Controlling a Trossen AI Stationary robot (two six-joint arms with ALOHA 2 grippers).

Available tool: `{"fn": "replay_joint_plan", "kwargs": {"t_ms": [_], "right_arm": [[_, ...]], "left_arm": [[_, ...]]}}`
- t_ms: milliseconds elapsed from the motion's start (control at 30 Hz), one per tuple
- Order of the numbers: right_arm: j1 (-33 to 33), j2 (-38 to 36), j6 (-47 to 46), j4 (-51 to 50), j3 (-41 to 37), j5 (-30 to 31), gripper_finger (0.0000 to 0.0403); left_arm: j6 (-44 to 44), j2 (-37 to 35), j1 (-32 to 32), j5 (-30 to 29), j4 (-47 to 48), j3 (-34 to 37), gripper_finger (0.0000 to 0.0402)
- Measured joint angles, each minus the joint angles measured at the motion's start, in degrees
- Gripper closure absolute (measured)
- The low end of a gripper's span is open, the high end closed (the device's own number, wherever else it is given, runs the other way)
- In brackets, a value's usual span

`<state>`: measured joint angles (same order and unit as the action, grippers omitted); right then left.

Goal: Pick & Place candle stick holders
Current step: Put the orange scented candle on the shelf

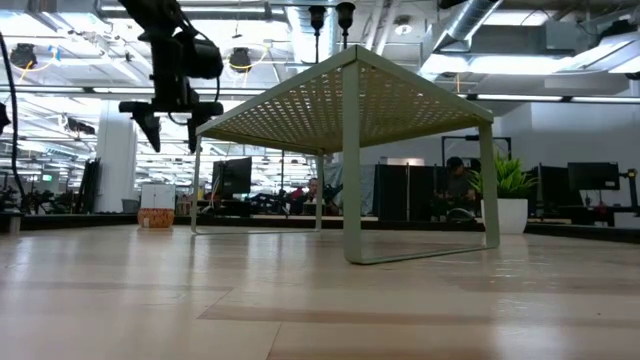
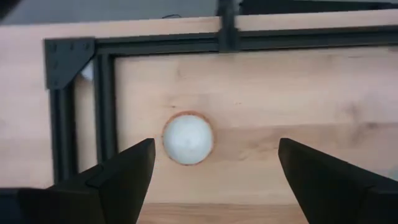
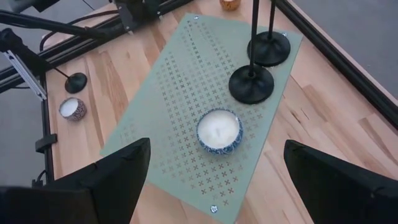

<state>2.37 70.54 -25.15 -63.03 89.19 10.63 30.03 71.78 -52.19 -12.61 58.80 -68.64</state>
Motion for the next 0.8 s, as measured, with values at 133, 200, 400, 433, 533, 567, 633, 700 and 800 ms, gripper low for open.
{"fn": "replay_joint_plan", "kwargs": {"t_ms": [133,200,400,433,533,567,633,700,800], "right_arm": [[0.0,0.0,0.1,0.0,0.0,0.0,0.0045],[0.0,0.0,0.2,0.0,0.0,0.0,0.0045],[0.6,0.0,1.0,0.0,0.0,0.0,0.0045],[0.6,0.0,1.3,0.0,0.0,0.0,0.0045],[0.7,0.0,1.7,0.0,0.0,0.0,0.0045],[0.7,0.0,1.7,0.0,0.0,0.0,0.0045],[0.6,0.0,1.7,0.0,0.0,0.0,0.0045],[0.6,0.0,1.7,0.0,0.0,0.0,0.0045],[1.0,0.0,1.7,0.0,0.0,-0.2,0.0045]], "left_arm": [[3.4,1.3,0.0,-0.7,-0.2,0.0,0.0060],[4.2,1.4,0.0,-1.1,0.0,0.4,0.0060],[8.6,0.5,-1.1,-1.0,-0.4,6.2,0.0060],[9.2,0.5,-1.1,-1.0,-1.1,7.3,0.0060],[9.9,0.6,-1.0,-1.0,-4.3,10.3,0.0060],[10.7,0.6,-1.0,-0.7,-7.3,11.1,0.0060],[11.6,0.6,-0.8,-0.2,-10.6,12.5,0.0060],[11.8,0.9,-0.9,-0.8,-11.6,13.1,0.0060],[11.8,1.2,-1.8,-1.3,-11.8,14.7,0.0060]]}}
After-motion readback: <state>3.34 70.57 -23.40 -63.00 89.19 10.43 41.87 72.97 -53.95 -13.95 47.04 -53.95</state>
